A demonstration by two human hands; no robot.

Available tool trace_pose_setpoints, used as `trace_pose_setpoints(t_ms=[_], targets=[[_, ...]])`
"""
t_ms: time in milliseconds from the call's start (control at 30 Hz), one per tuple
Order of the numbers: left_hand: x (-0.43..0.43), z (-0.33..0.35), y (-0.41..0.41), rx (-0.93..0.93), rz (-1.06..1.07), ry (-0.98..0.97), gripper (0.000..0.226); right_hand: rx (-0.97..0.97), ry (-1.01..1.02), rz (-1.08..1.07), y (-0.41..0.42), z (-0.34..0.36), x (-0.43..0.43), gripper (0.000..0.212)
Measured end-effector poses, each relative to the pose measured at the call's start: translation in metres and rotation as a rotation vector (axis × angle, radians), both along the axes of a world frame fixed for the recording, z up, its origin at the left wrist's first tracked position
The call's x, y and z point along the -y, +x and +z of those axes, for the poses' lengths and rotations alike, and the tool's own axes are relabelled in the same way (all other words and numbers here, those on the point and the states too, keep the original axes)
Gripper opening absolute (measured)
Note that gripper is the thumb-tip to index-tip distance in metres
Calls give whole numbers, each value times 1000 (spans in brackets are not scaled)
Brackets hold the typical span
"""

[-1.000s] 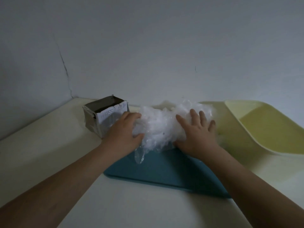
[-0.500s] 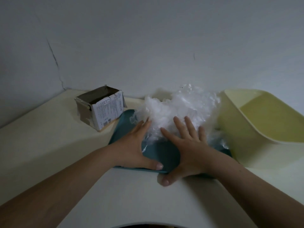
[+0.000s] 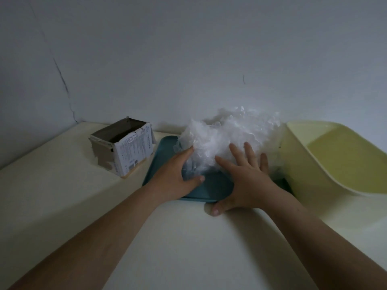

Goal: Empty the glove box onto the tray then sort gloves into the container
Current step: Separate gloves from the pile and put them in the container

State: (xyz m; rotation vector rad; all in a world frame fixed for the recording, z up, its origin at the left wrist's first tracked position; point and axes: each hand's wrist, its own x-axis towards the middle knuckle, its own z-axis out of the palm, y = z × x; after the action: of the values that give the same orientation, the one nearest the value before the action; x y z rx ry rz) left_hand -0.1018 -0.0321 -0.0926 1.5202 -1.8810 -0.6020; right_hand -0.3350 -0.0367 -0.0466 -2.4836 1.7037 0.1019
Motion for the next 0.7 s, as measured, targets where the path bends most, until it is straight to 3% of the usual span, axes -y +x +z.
trace_pose_setpoints(t_ms=[133,233,367,433,500,600,700], targets=[[10,-1,1,50,97,-108,61,-43,-46,7,10,5,3,146],[14,2,0,17,133,-151,42,70,-51,9,22,20,8,129],[26,7,-4,-167,231,-144,10,400,-329,-66,41,27,27,61],[34,6,-3,-223,285,-109,7,532,-457,-31,48,19,33,40],[38,7,-3,-216,298,-37,12,634,-397,-1,51,10,36,35],[44,19,-7,-211,215,44,6,693,-239,-7,42,-3,38,49],[47,33,-14,-185,114,63,27,708,-232,-76,27,-12,46,59]])
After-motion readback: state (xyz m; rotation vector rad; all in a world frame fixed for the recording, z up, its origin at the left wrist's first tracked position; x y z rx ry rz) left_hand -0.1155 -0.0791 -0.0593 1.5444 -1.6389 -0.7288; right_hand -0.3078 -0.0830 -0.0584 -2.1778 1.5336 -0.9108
